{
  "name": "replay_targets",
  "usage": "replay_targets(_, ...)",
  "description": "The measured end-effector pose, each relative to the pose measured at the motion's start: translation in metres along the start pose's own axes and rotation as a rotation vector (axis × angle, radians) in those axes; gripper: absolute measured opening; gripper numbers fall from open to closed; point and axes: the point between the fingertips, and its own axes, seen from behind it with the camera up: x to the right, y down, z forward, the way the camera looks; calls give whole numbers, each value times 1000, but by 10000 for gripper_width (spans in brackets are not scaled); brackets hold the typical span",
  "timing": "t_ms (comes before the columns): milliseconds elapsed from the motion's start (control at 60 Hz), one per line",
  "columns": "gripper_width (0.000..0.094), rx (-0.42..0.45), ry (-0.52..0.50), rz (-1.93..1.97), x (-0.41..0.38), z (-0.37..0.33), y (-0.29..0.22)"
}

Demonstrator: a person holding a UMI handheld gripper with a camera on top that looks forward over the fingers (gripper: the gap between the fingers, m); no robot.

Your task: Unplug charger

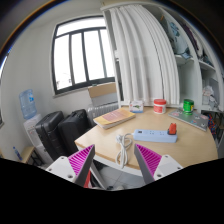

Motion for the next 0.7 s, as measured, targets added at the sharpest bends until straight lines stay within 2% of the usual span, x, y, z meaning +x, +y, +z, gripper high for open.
replay_targets(150,825,-22,145,-13,66,3,5)
replay_targets(383,818,-25,395,-18,197,33,-13)
replay_targets(517,802,-58,452,-4,240,68,-12)
replay_targets(633,708,-75,439,-5,249,96,-11)
replay_targets(667,631,-93,443,-14,253,102,-6)
replay_targets(700,477,-75,426,-21,250,109,-12)
